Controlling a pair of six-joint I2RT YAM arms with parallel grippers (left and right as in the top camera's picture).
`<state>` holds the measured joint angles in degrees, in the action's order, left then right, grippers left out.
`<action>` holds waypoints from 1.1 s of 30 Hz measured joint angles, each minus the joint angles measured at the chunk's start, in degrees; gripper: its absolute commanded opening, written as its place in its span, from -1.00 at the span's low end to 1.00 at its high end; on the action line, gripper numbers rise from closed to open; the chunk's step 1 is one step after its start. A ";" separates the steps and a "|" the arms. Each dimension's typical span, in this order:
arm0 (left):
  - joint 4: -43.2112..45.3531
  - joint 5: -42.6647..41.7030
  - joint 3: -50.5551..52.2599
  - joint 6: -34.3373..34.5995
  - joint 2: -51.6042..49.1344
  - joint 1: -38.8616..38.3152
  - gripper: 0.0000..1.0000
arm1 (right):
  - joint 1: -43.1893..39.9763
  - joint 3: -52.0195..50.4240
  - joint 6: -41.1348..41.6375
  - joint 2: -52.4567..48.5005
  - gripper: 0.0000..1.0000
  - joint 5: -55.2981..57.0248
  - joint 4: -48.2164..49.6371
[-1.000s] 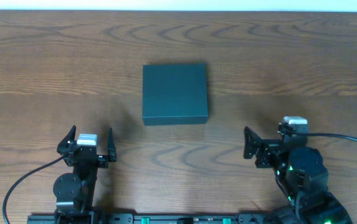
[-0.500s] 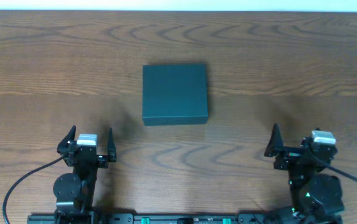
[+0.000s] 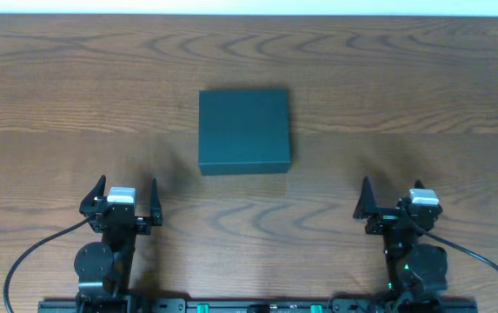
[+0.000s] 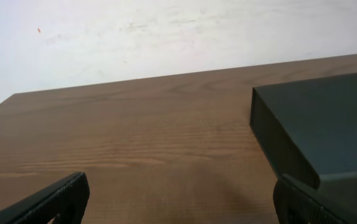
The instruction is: Pack container
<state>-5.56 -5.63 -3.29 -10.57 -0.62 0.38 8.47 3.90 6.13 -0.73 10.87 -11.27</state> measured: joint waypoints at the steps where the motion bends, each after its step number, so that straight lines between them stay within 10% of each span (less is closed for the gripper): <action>1: 0.00 0.02 0.00 0.00 0.00 0.00 0.91 | -0.28 0.00 -0.13 0.00 0.98 -0.09 0.02; 33: 0.00 0.00 0.00 0.00 0.00 0.00 0.91 | -0.66 0.00 -0.33 0.02 0.98 -0.63 0.02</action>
<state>-5.56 -5.63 -3.29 -10.57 -0.62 0.38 7.81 3.90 5.80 -0.71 10.24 -11.25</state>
